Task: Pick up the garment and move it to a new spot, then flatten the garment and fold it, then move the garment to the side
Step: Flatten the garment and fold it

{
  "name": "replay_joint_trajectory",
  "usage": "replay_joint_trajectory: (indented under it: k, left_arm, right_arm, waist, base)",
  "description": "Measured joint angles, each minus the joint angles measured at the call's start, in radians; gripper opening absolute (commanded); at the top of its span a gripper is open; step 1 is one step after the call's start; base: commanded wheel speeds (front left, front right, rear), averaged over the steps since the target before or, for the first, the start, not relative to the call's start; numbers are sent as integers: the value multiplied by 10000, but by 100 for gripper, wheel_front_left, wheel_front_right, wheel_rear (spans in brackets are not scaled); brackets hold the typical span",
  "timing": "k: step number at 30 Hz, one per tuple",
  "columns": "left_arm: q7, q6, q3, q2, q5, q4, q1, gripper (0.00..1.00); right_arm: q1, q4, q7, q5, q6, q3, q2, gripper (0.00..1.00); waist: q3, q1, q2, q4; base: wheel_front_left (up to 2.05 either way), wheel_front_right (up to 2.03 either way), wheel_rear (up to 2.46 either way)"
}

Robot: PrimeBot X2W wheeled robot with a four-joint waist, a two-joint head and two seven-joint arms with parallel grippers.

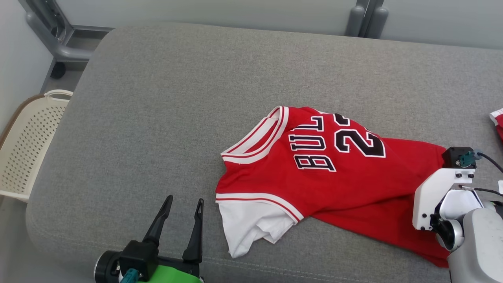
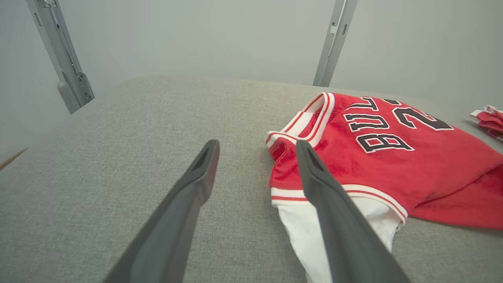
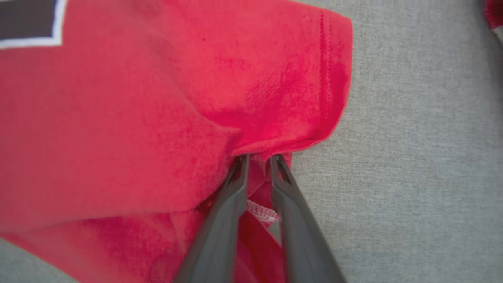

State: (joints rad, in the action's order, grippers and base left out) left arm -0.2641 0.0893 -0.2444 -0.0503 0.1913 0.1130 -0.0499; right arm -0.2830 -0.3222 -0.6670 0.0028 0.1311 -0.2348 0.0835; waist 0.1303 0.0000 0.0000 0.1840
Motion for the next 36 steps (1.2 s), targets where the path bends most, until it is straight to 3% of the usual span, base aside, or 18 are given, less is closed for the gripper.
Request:
replay_joint_trajectory:
  k: [3,8,20,27,34,35,36]
  left_arm:
    - [0,0,-4,0,2,15,-1,100]
    - [0,-10,-23,0,2,23,-16,100]
    - [0,-13,-36,0,2,23,-244,100]
    - [0,-13,-52,0,0,42,-375,100]
    - [0,-8,-61,0,-35,46,-397,100]
    - [0,0,-58,0,-52,40,-397,100]
    - [2,0,-50,0,-79,33,-396,100]
  right_arm:
    - [-12,-127,6,-71,0,-25,17,0]
    - [8,-90,105,-75,0,-19,63,0]
    - [161,1417,153,-144,0,-201,1189,0]
    - [161,2380,-364,140,2,52,1639,0]
    - [282,2174,-510,389,0,366,1758,0]
    - [270,2100,-401,378,0,376,1705,21]
    - [244,1998,-236,336,2,360,1647,100]
  waist:
    - [-72,0,0,-3]
    - [-217,0,0,-69]
    - [-591,0,0,-260]
    - [-809,0,0,-318]
    - [-850,0,0,-313]
    - [-834,0,0,-308]
    - [-812,0,0,-303]
  base:
    - [0,0,0]
    - [0,0,0]
    - [0,0,0]
    - [0,0,0]
    - [0,0,0]
    - [0,0,0]
    - [0,0,0]
